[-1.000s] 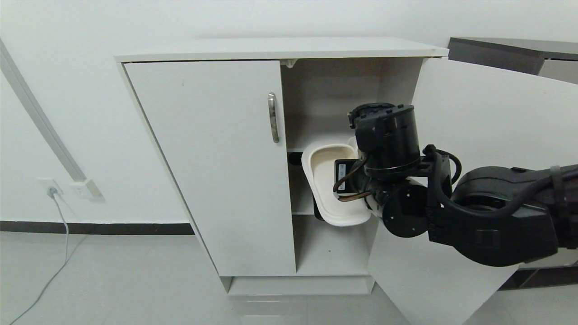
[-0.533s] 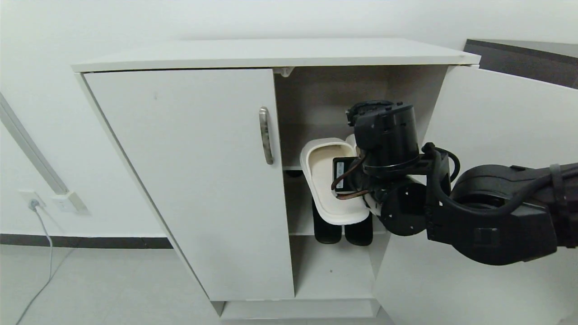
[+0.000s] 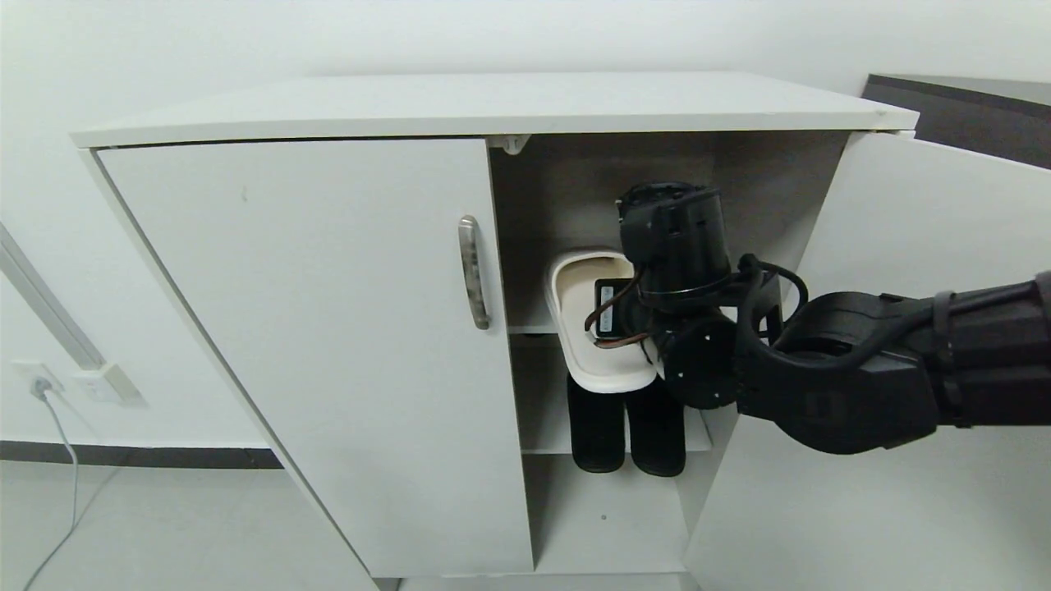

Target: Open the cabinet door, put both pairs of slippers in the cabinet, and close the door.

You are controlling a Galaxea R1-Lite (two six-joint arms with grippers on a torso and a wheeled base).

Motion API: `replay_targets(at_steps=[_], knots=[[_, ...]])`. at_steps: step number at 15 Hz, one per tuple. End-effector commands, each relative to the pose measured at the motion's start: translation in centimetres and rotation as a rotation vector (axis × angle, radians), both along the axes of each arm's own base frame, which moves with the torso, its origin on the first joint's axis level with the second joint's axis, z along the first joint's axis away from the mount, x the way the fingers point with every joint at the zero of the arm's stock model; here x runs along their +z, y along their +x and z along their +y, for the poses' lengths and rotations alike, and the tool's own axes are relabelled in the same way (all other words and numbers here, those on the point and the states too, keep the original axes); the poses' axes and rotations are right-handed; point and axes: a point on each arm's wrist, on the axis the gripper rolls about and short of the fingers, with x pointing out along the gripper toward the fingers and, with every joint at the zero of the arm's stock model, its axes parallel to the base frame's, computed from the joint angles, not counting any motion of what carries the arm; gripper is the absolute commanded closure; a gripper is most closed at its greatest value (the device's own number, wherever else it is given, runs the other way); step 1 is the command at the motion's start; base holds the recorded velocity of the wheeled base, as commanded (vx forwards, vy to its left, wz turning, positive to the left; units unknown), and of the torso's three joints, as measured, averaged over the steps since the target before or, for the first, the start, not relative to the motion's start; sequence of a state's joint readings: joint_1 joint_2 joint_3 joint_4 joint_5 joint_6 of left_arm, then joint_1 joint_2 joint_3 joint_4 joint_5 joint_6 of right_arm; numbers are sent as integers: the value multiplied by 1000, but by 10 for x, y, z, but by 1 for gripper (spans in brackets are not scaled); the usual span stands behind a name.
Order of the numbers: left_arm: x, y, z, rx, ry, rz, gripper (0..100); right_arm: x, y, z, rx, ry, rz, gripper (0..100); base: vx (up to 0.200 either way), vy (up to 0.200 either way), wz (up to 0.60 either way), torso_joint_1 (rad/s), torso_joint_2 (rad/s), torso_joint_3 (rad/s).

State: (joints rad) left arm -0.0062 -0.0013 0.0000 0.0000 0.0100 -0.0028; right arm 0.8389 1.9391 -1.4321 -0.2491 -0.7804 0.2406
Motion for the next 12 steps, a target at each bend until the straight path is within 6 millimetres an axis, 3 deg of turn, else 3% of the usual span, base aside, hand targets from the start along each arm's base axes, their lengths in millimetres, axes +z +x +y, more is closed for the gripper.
replay_targets(at_steps=[1, 8, 12], knots=[[0, 0, 0, 1, 0, 1, 100, -7, 14, 4, -18, -7, 5, 100, 0, 0, 0, 0, 0, 0], [0, 0, 0, 2, -3, 1, 100, -5, 50, 5, -67, -26, -30, 100, 0, 0, 0, 0, 0, 0], [0, 0, 0, 2, -3, 1, 100, -4, 57, 1, -83, -28, -27, 100, 0, 0, 0, 0, 0, 0]])
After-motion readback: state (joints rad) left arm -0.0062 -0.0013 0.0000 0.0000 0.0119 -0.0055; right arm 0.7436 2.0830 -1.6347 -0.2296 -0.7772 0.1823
